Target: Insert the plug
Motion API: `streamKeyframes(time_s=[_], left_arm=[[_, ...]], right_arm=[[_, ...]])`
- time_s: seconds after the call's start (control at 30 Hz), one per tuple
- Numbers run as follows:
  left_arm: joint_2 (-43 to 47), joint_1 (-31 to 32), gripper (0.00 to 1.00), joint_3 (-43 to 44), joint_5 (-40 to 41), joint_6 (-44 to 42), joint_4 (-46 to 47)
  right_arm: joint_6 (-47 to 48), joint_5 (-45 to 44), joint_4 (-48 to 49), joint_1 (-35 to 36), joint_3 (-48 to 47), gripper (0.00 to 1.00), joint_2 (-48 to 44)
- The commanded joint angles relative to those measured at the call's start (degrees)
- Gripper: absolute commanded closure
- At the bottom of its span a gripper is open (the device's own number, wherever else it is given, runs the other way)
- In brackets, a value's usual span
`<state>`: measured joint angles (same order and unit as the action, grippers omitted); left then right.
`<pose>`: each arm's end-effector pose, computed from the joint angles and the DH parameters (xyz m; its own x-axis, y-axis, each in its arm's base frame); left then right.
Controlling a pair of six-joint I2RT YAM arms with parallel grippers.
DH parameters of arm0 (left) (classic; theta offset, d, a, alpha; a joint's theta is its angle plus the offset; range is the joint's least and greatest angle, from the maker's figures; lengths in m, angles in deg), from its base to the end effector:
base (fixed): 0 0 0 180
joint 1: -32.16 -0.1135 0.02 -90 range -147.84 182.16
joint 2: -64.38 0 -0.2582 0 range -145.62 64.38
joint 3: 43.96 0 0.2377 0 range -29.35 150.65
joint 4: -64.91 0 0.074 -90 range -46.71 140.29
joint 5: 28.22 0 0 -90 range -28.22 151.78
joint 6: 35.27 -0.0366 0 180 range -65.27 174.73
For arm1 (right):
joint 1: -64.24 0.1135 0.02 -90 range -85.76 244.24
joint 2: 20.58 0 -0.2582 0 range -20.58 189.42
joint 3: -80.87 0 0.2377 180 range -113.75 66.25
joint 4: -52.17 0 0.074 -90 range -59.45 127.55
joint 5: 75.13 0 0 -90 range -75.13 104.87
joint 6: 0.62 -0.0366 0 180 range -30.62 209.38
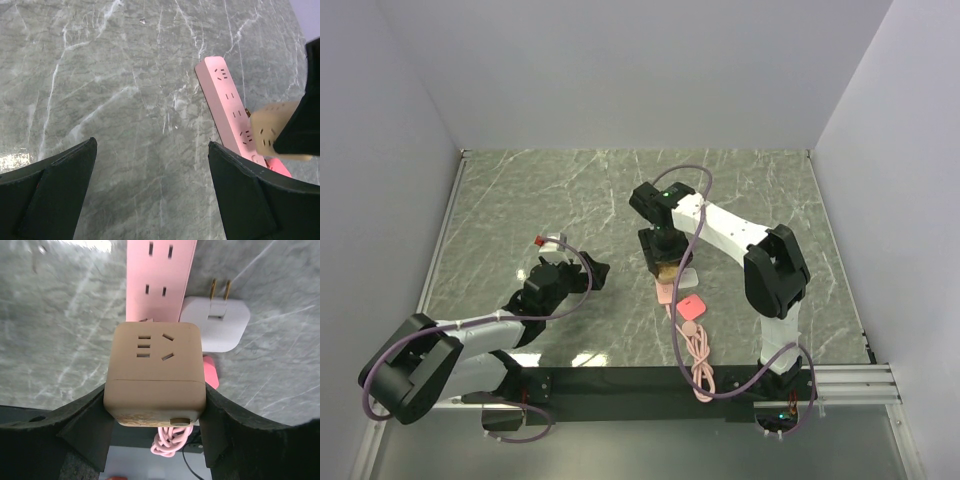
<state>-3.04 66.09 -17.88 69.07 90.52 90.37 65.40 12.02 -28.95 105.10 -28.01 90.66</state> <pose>0.1730 -0.1108 0.1647 -0.4487 -0.3973 -0.8005 0.2342 0.8122 -0.5343 0.2762 0.2365 0.2345 -0.9504 -0.2854 -0.1238 -0.2877 0.9577 0.0010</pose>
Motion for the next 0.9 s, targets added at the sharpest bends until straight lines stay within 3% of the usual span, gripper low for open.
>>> streamKeyframes(time_s=[0.0, 0.87], left_arm=[[-0.6, -0.3, 0.01, 0.3, -1.3, 0.4, 3.2], [-2.5, -0.5, 0.01, 0.8, -1.5, 0.2, 3.4]], right_arm=[[0.1, 2.0, 1.1, -0.2, 1.4, 1.00, -3.9], [-1.0, 1.3, -0.2, 0.9, 0.7, 1.00, -4.2]])
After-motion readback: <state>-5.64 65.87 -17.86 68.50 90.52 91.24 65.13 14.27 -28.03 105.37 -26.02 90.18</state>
